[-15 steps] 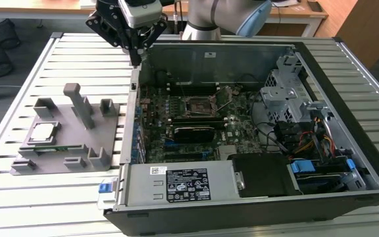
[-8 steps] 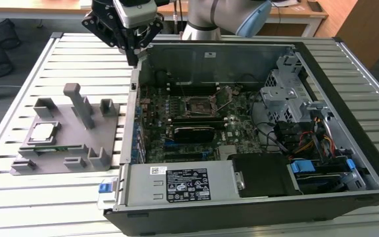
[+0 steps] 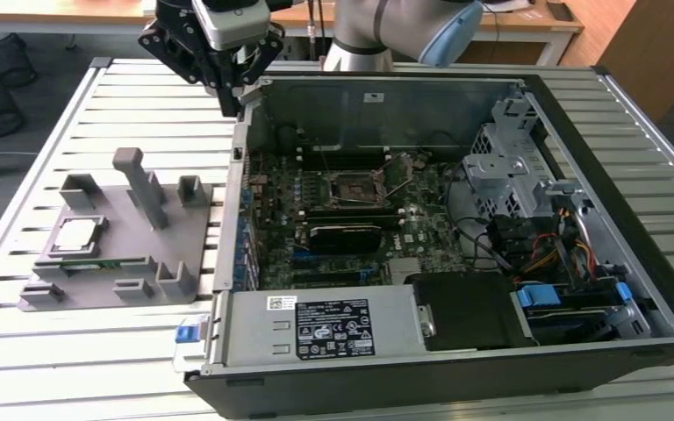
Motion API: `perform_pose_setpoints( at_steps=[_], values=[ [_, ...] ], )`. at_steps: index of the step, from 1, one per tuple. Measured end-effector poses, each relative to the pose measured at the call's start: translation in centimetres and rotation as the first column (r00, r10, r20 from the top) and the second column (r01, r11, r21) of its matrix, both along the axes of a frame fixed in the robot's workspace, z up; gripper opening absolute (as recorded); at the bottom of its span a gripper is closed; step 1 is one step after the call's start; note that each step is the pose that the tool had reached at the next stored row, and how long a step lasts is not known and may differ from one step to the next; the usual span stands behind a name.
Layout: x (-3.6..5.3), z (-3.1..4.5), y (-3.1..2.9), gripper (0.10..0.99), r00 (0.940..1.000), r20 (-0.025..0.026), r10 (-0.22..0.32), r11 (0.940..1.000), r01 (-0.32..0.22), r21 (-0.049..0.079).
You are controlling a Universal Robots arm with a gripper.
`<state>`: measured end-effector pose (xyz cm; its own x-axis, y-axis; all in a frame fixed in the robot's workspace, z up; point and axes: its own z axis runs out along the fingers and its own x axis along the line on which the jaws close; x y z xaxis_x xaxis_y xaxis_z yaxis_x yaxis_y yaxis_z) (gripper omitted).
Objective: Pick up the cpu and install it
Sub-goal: 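Reach for the cpu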
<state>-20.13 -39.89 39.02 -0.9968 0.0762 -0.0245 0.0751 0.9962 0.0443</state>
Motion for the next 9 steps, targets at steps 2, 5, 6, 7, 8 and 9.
perform_pose_setpoints(
  at_steps=[2, 5, 6, 7, 8, 9],
  values=[
    [-0.15, 0.0, 0.0, 0.106, 1.0, 0.0, 0.0, 1.0, 0.0, 0.0],
    [-0.38, -0.01, 0.0, 0.106, 1.0, 0.0, 0.0, 1.0, 0.0, 0.0],
    [-0.46, -0.01, 0.0, 0.106, 1.0, 0.0, 0.0, 1.0, 0.0, 0.0],
    [-0.53, -0.02, 0.0, 0.106, 1.0, 0.0, 0.0, 1.0, 0.0, 0.0],
    [-0.61, -0.02, 0.0, 0.106, 1.0, 0.0, 0.0, 1.0, 0.0, 0.0],
    [-0.68, -0.02, 0.0, 0.106, 1.0, 0.0, 0.0, 1.0, 0.0, 0.0]
  ],
)
